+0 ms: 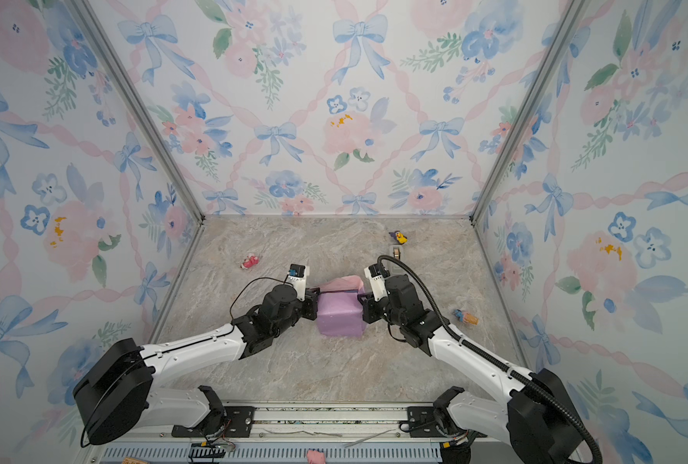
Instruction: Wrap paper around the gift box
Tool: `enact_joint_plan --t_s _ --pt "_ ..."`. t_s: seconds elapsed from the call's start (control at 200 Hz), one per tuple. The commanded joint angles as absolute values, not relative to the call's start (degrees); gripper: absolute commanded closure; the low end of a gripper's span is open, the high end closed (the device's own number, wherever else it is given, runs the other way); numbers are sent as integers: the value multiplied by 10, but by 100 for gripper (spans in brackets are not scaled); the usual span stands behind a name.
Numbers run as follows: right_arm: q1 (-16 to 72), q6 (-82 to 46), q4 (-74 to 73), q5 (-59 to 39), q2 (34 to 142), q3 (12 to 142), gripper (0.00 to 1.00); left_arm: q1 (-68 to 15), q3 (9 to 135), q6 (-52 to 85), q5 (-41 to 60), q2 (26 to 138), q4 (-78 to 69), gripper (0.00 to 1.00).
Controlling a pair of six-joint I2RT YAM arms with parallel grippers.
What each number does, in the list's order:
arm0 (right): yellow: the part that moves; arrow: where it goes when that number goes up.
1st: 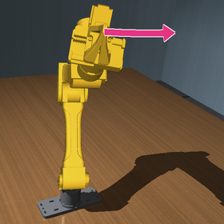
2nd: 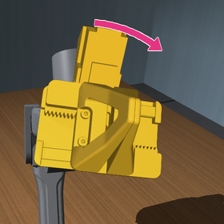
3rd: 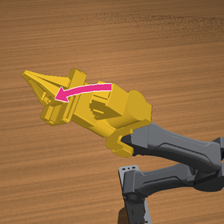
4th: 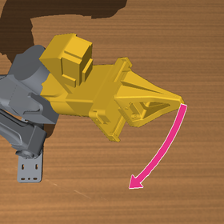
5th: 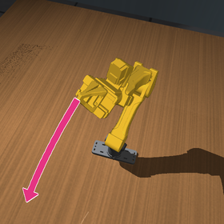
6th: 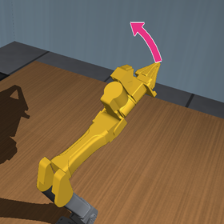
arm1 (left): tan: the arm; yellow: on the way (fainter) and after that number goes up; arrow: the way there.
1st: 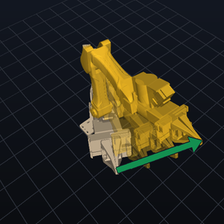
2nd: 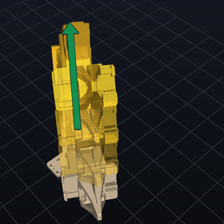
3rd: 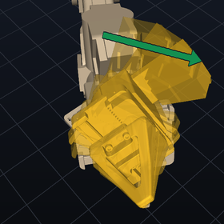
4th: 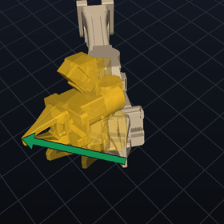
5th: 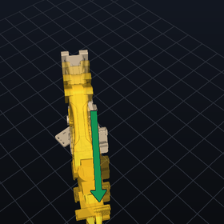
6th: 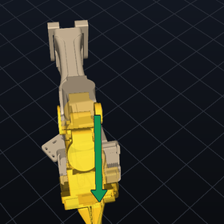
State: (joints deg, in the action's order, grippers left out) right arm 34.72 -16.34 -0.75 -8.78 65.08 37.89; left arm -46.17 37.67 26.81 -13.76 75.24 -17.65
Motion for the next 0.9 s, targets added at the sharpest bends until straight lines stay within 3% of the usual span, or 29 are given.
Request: enact_joint_plan --t_s 0.0,0.08,0.125,0.35,0.38,0.47,0.895 --pt "354 -166 32 -64 641 393 100 -465 383 266 -152 739 -135 100" --pt "352 -174 20 -63 655 382 99 -465 380 272 -152 751 -135 100" --pt "350 -178 11 -62 667 376 99 -465 382 276 -149 758 -136 95" --pt "349 -192 -10 -63 713 361 100 -461 385 295 -145 732 -156 38" --pt "349 -194 -11 -63 713 360 100 -461 383 296 -142 722 -161 34" --pt "348 -198 -11 -60 706 362 100 -459 374 301 -137 684 -173 29" --pt "349 -205 -13 -67 709 368 100 -488 265 348 -135 614 -220 28"
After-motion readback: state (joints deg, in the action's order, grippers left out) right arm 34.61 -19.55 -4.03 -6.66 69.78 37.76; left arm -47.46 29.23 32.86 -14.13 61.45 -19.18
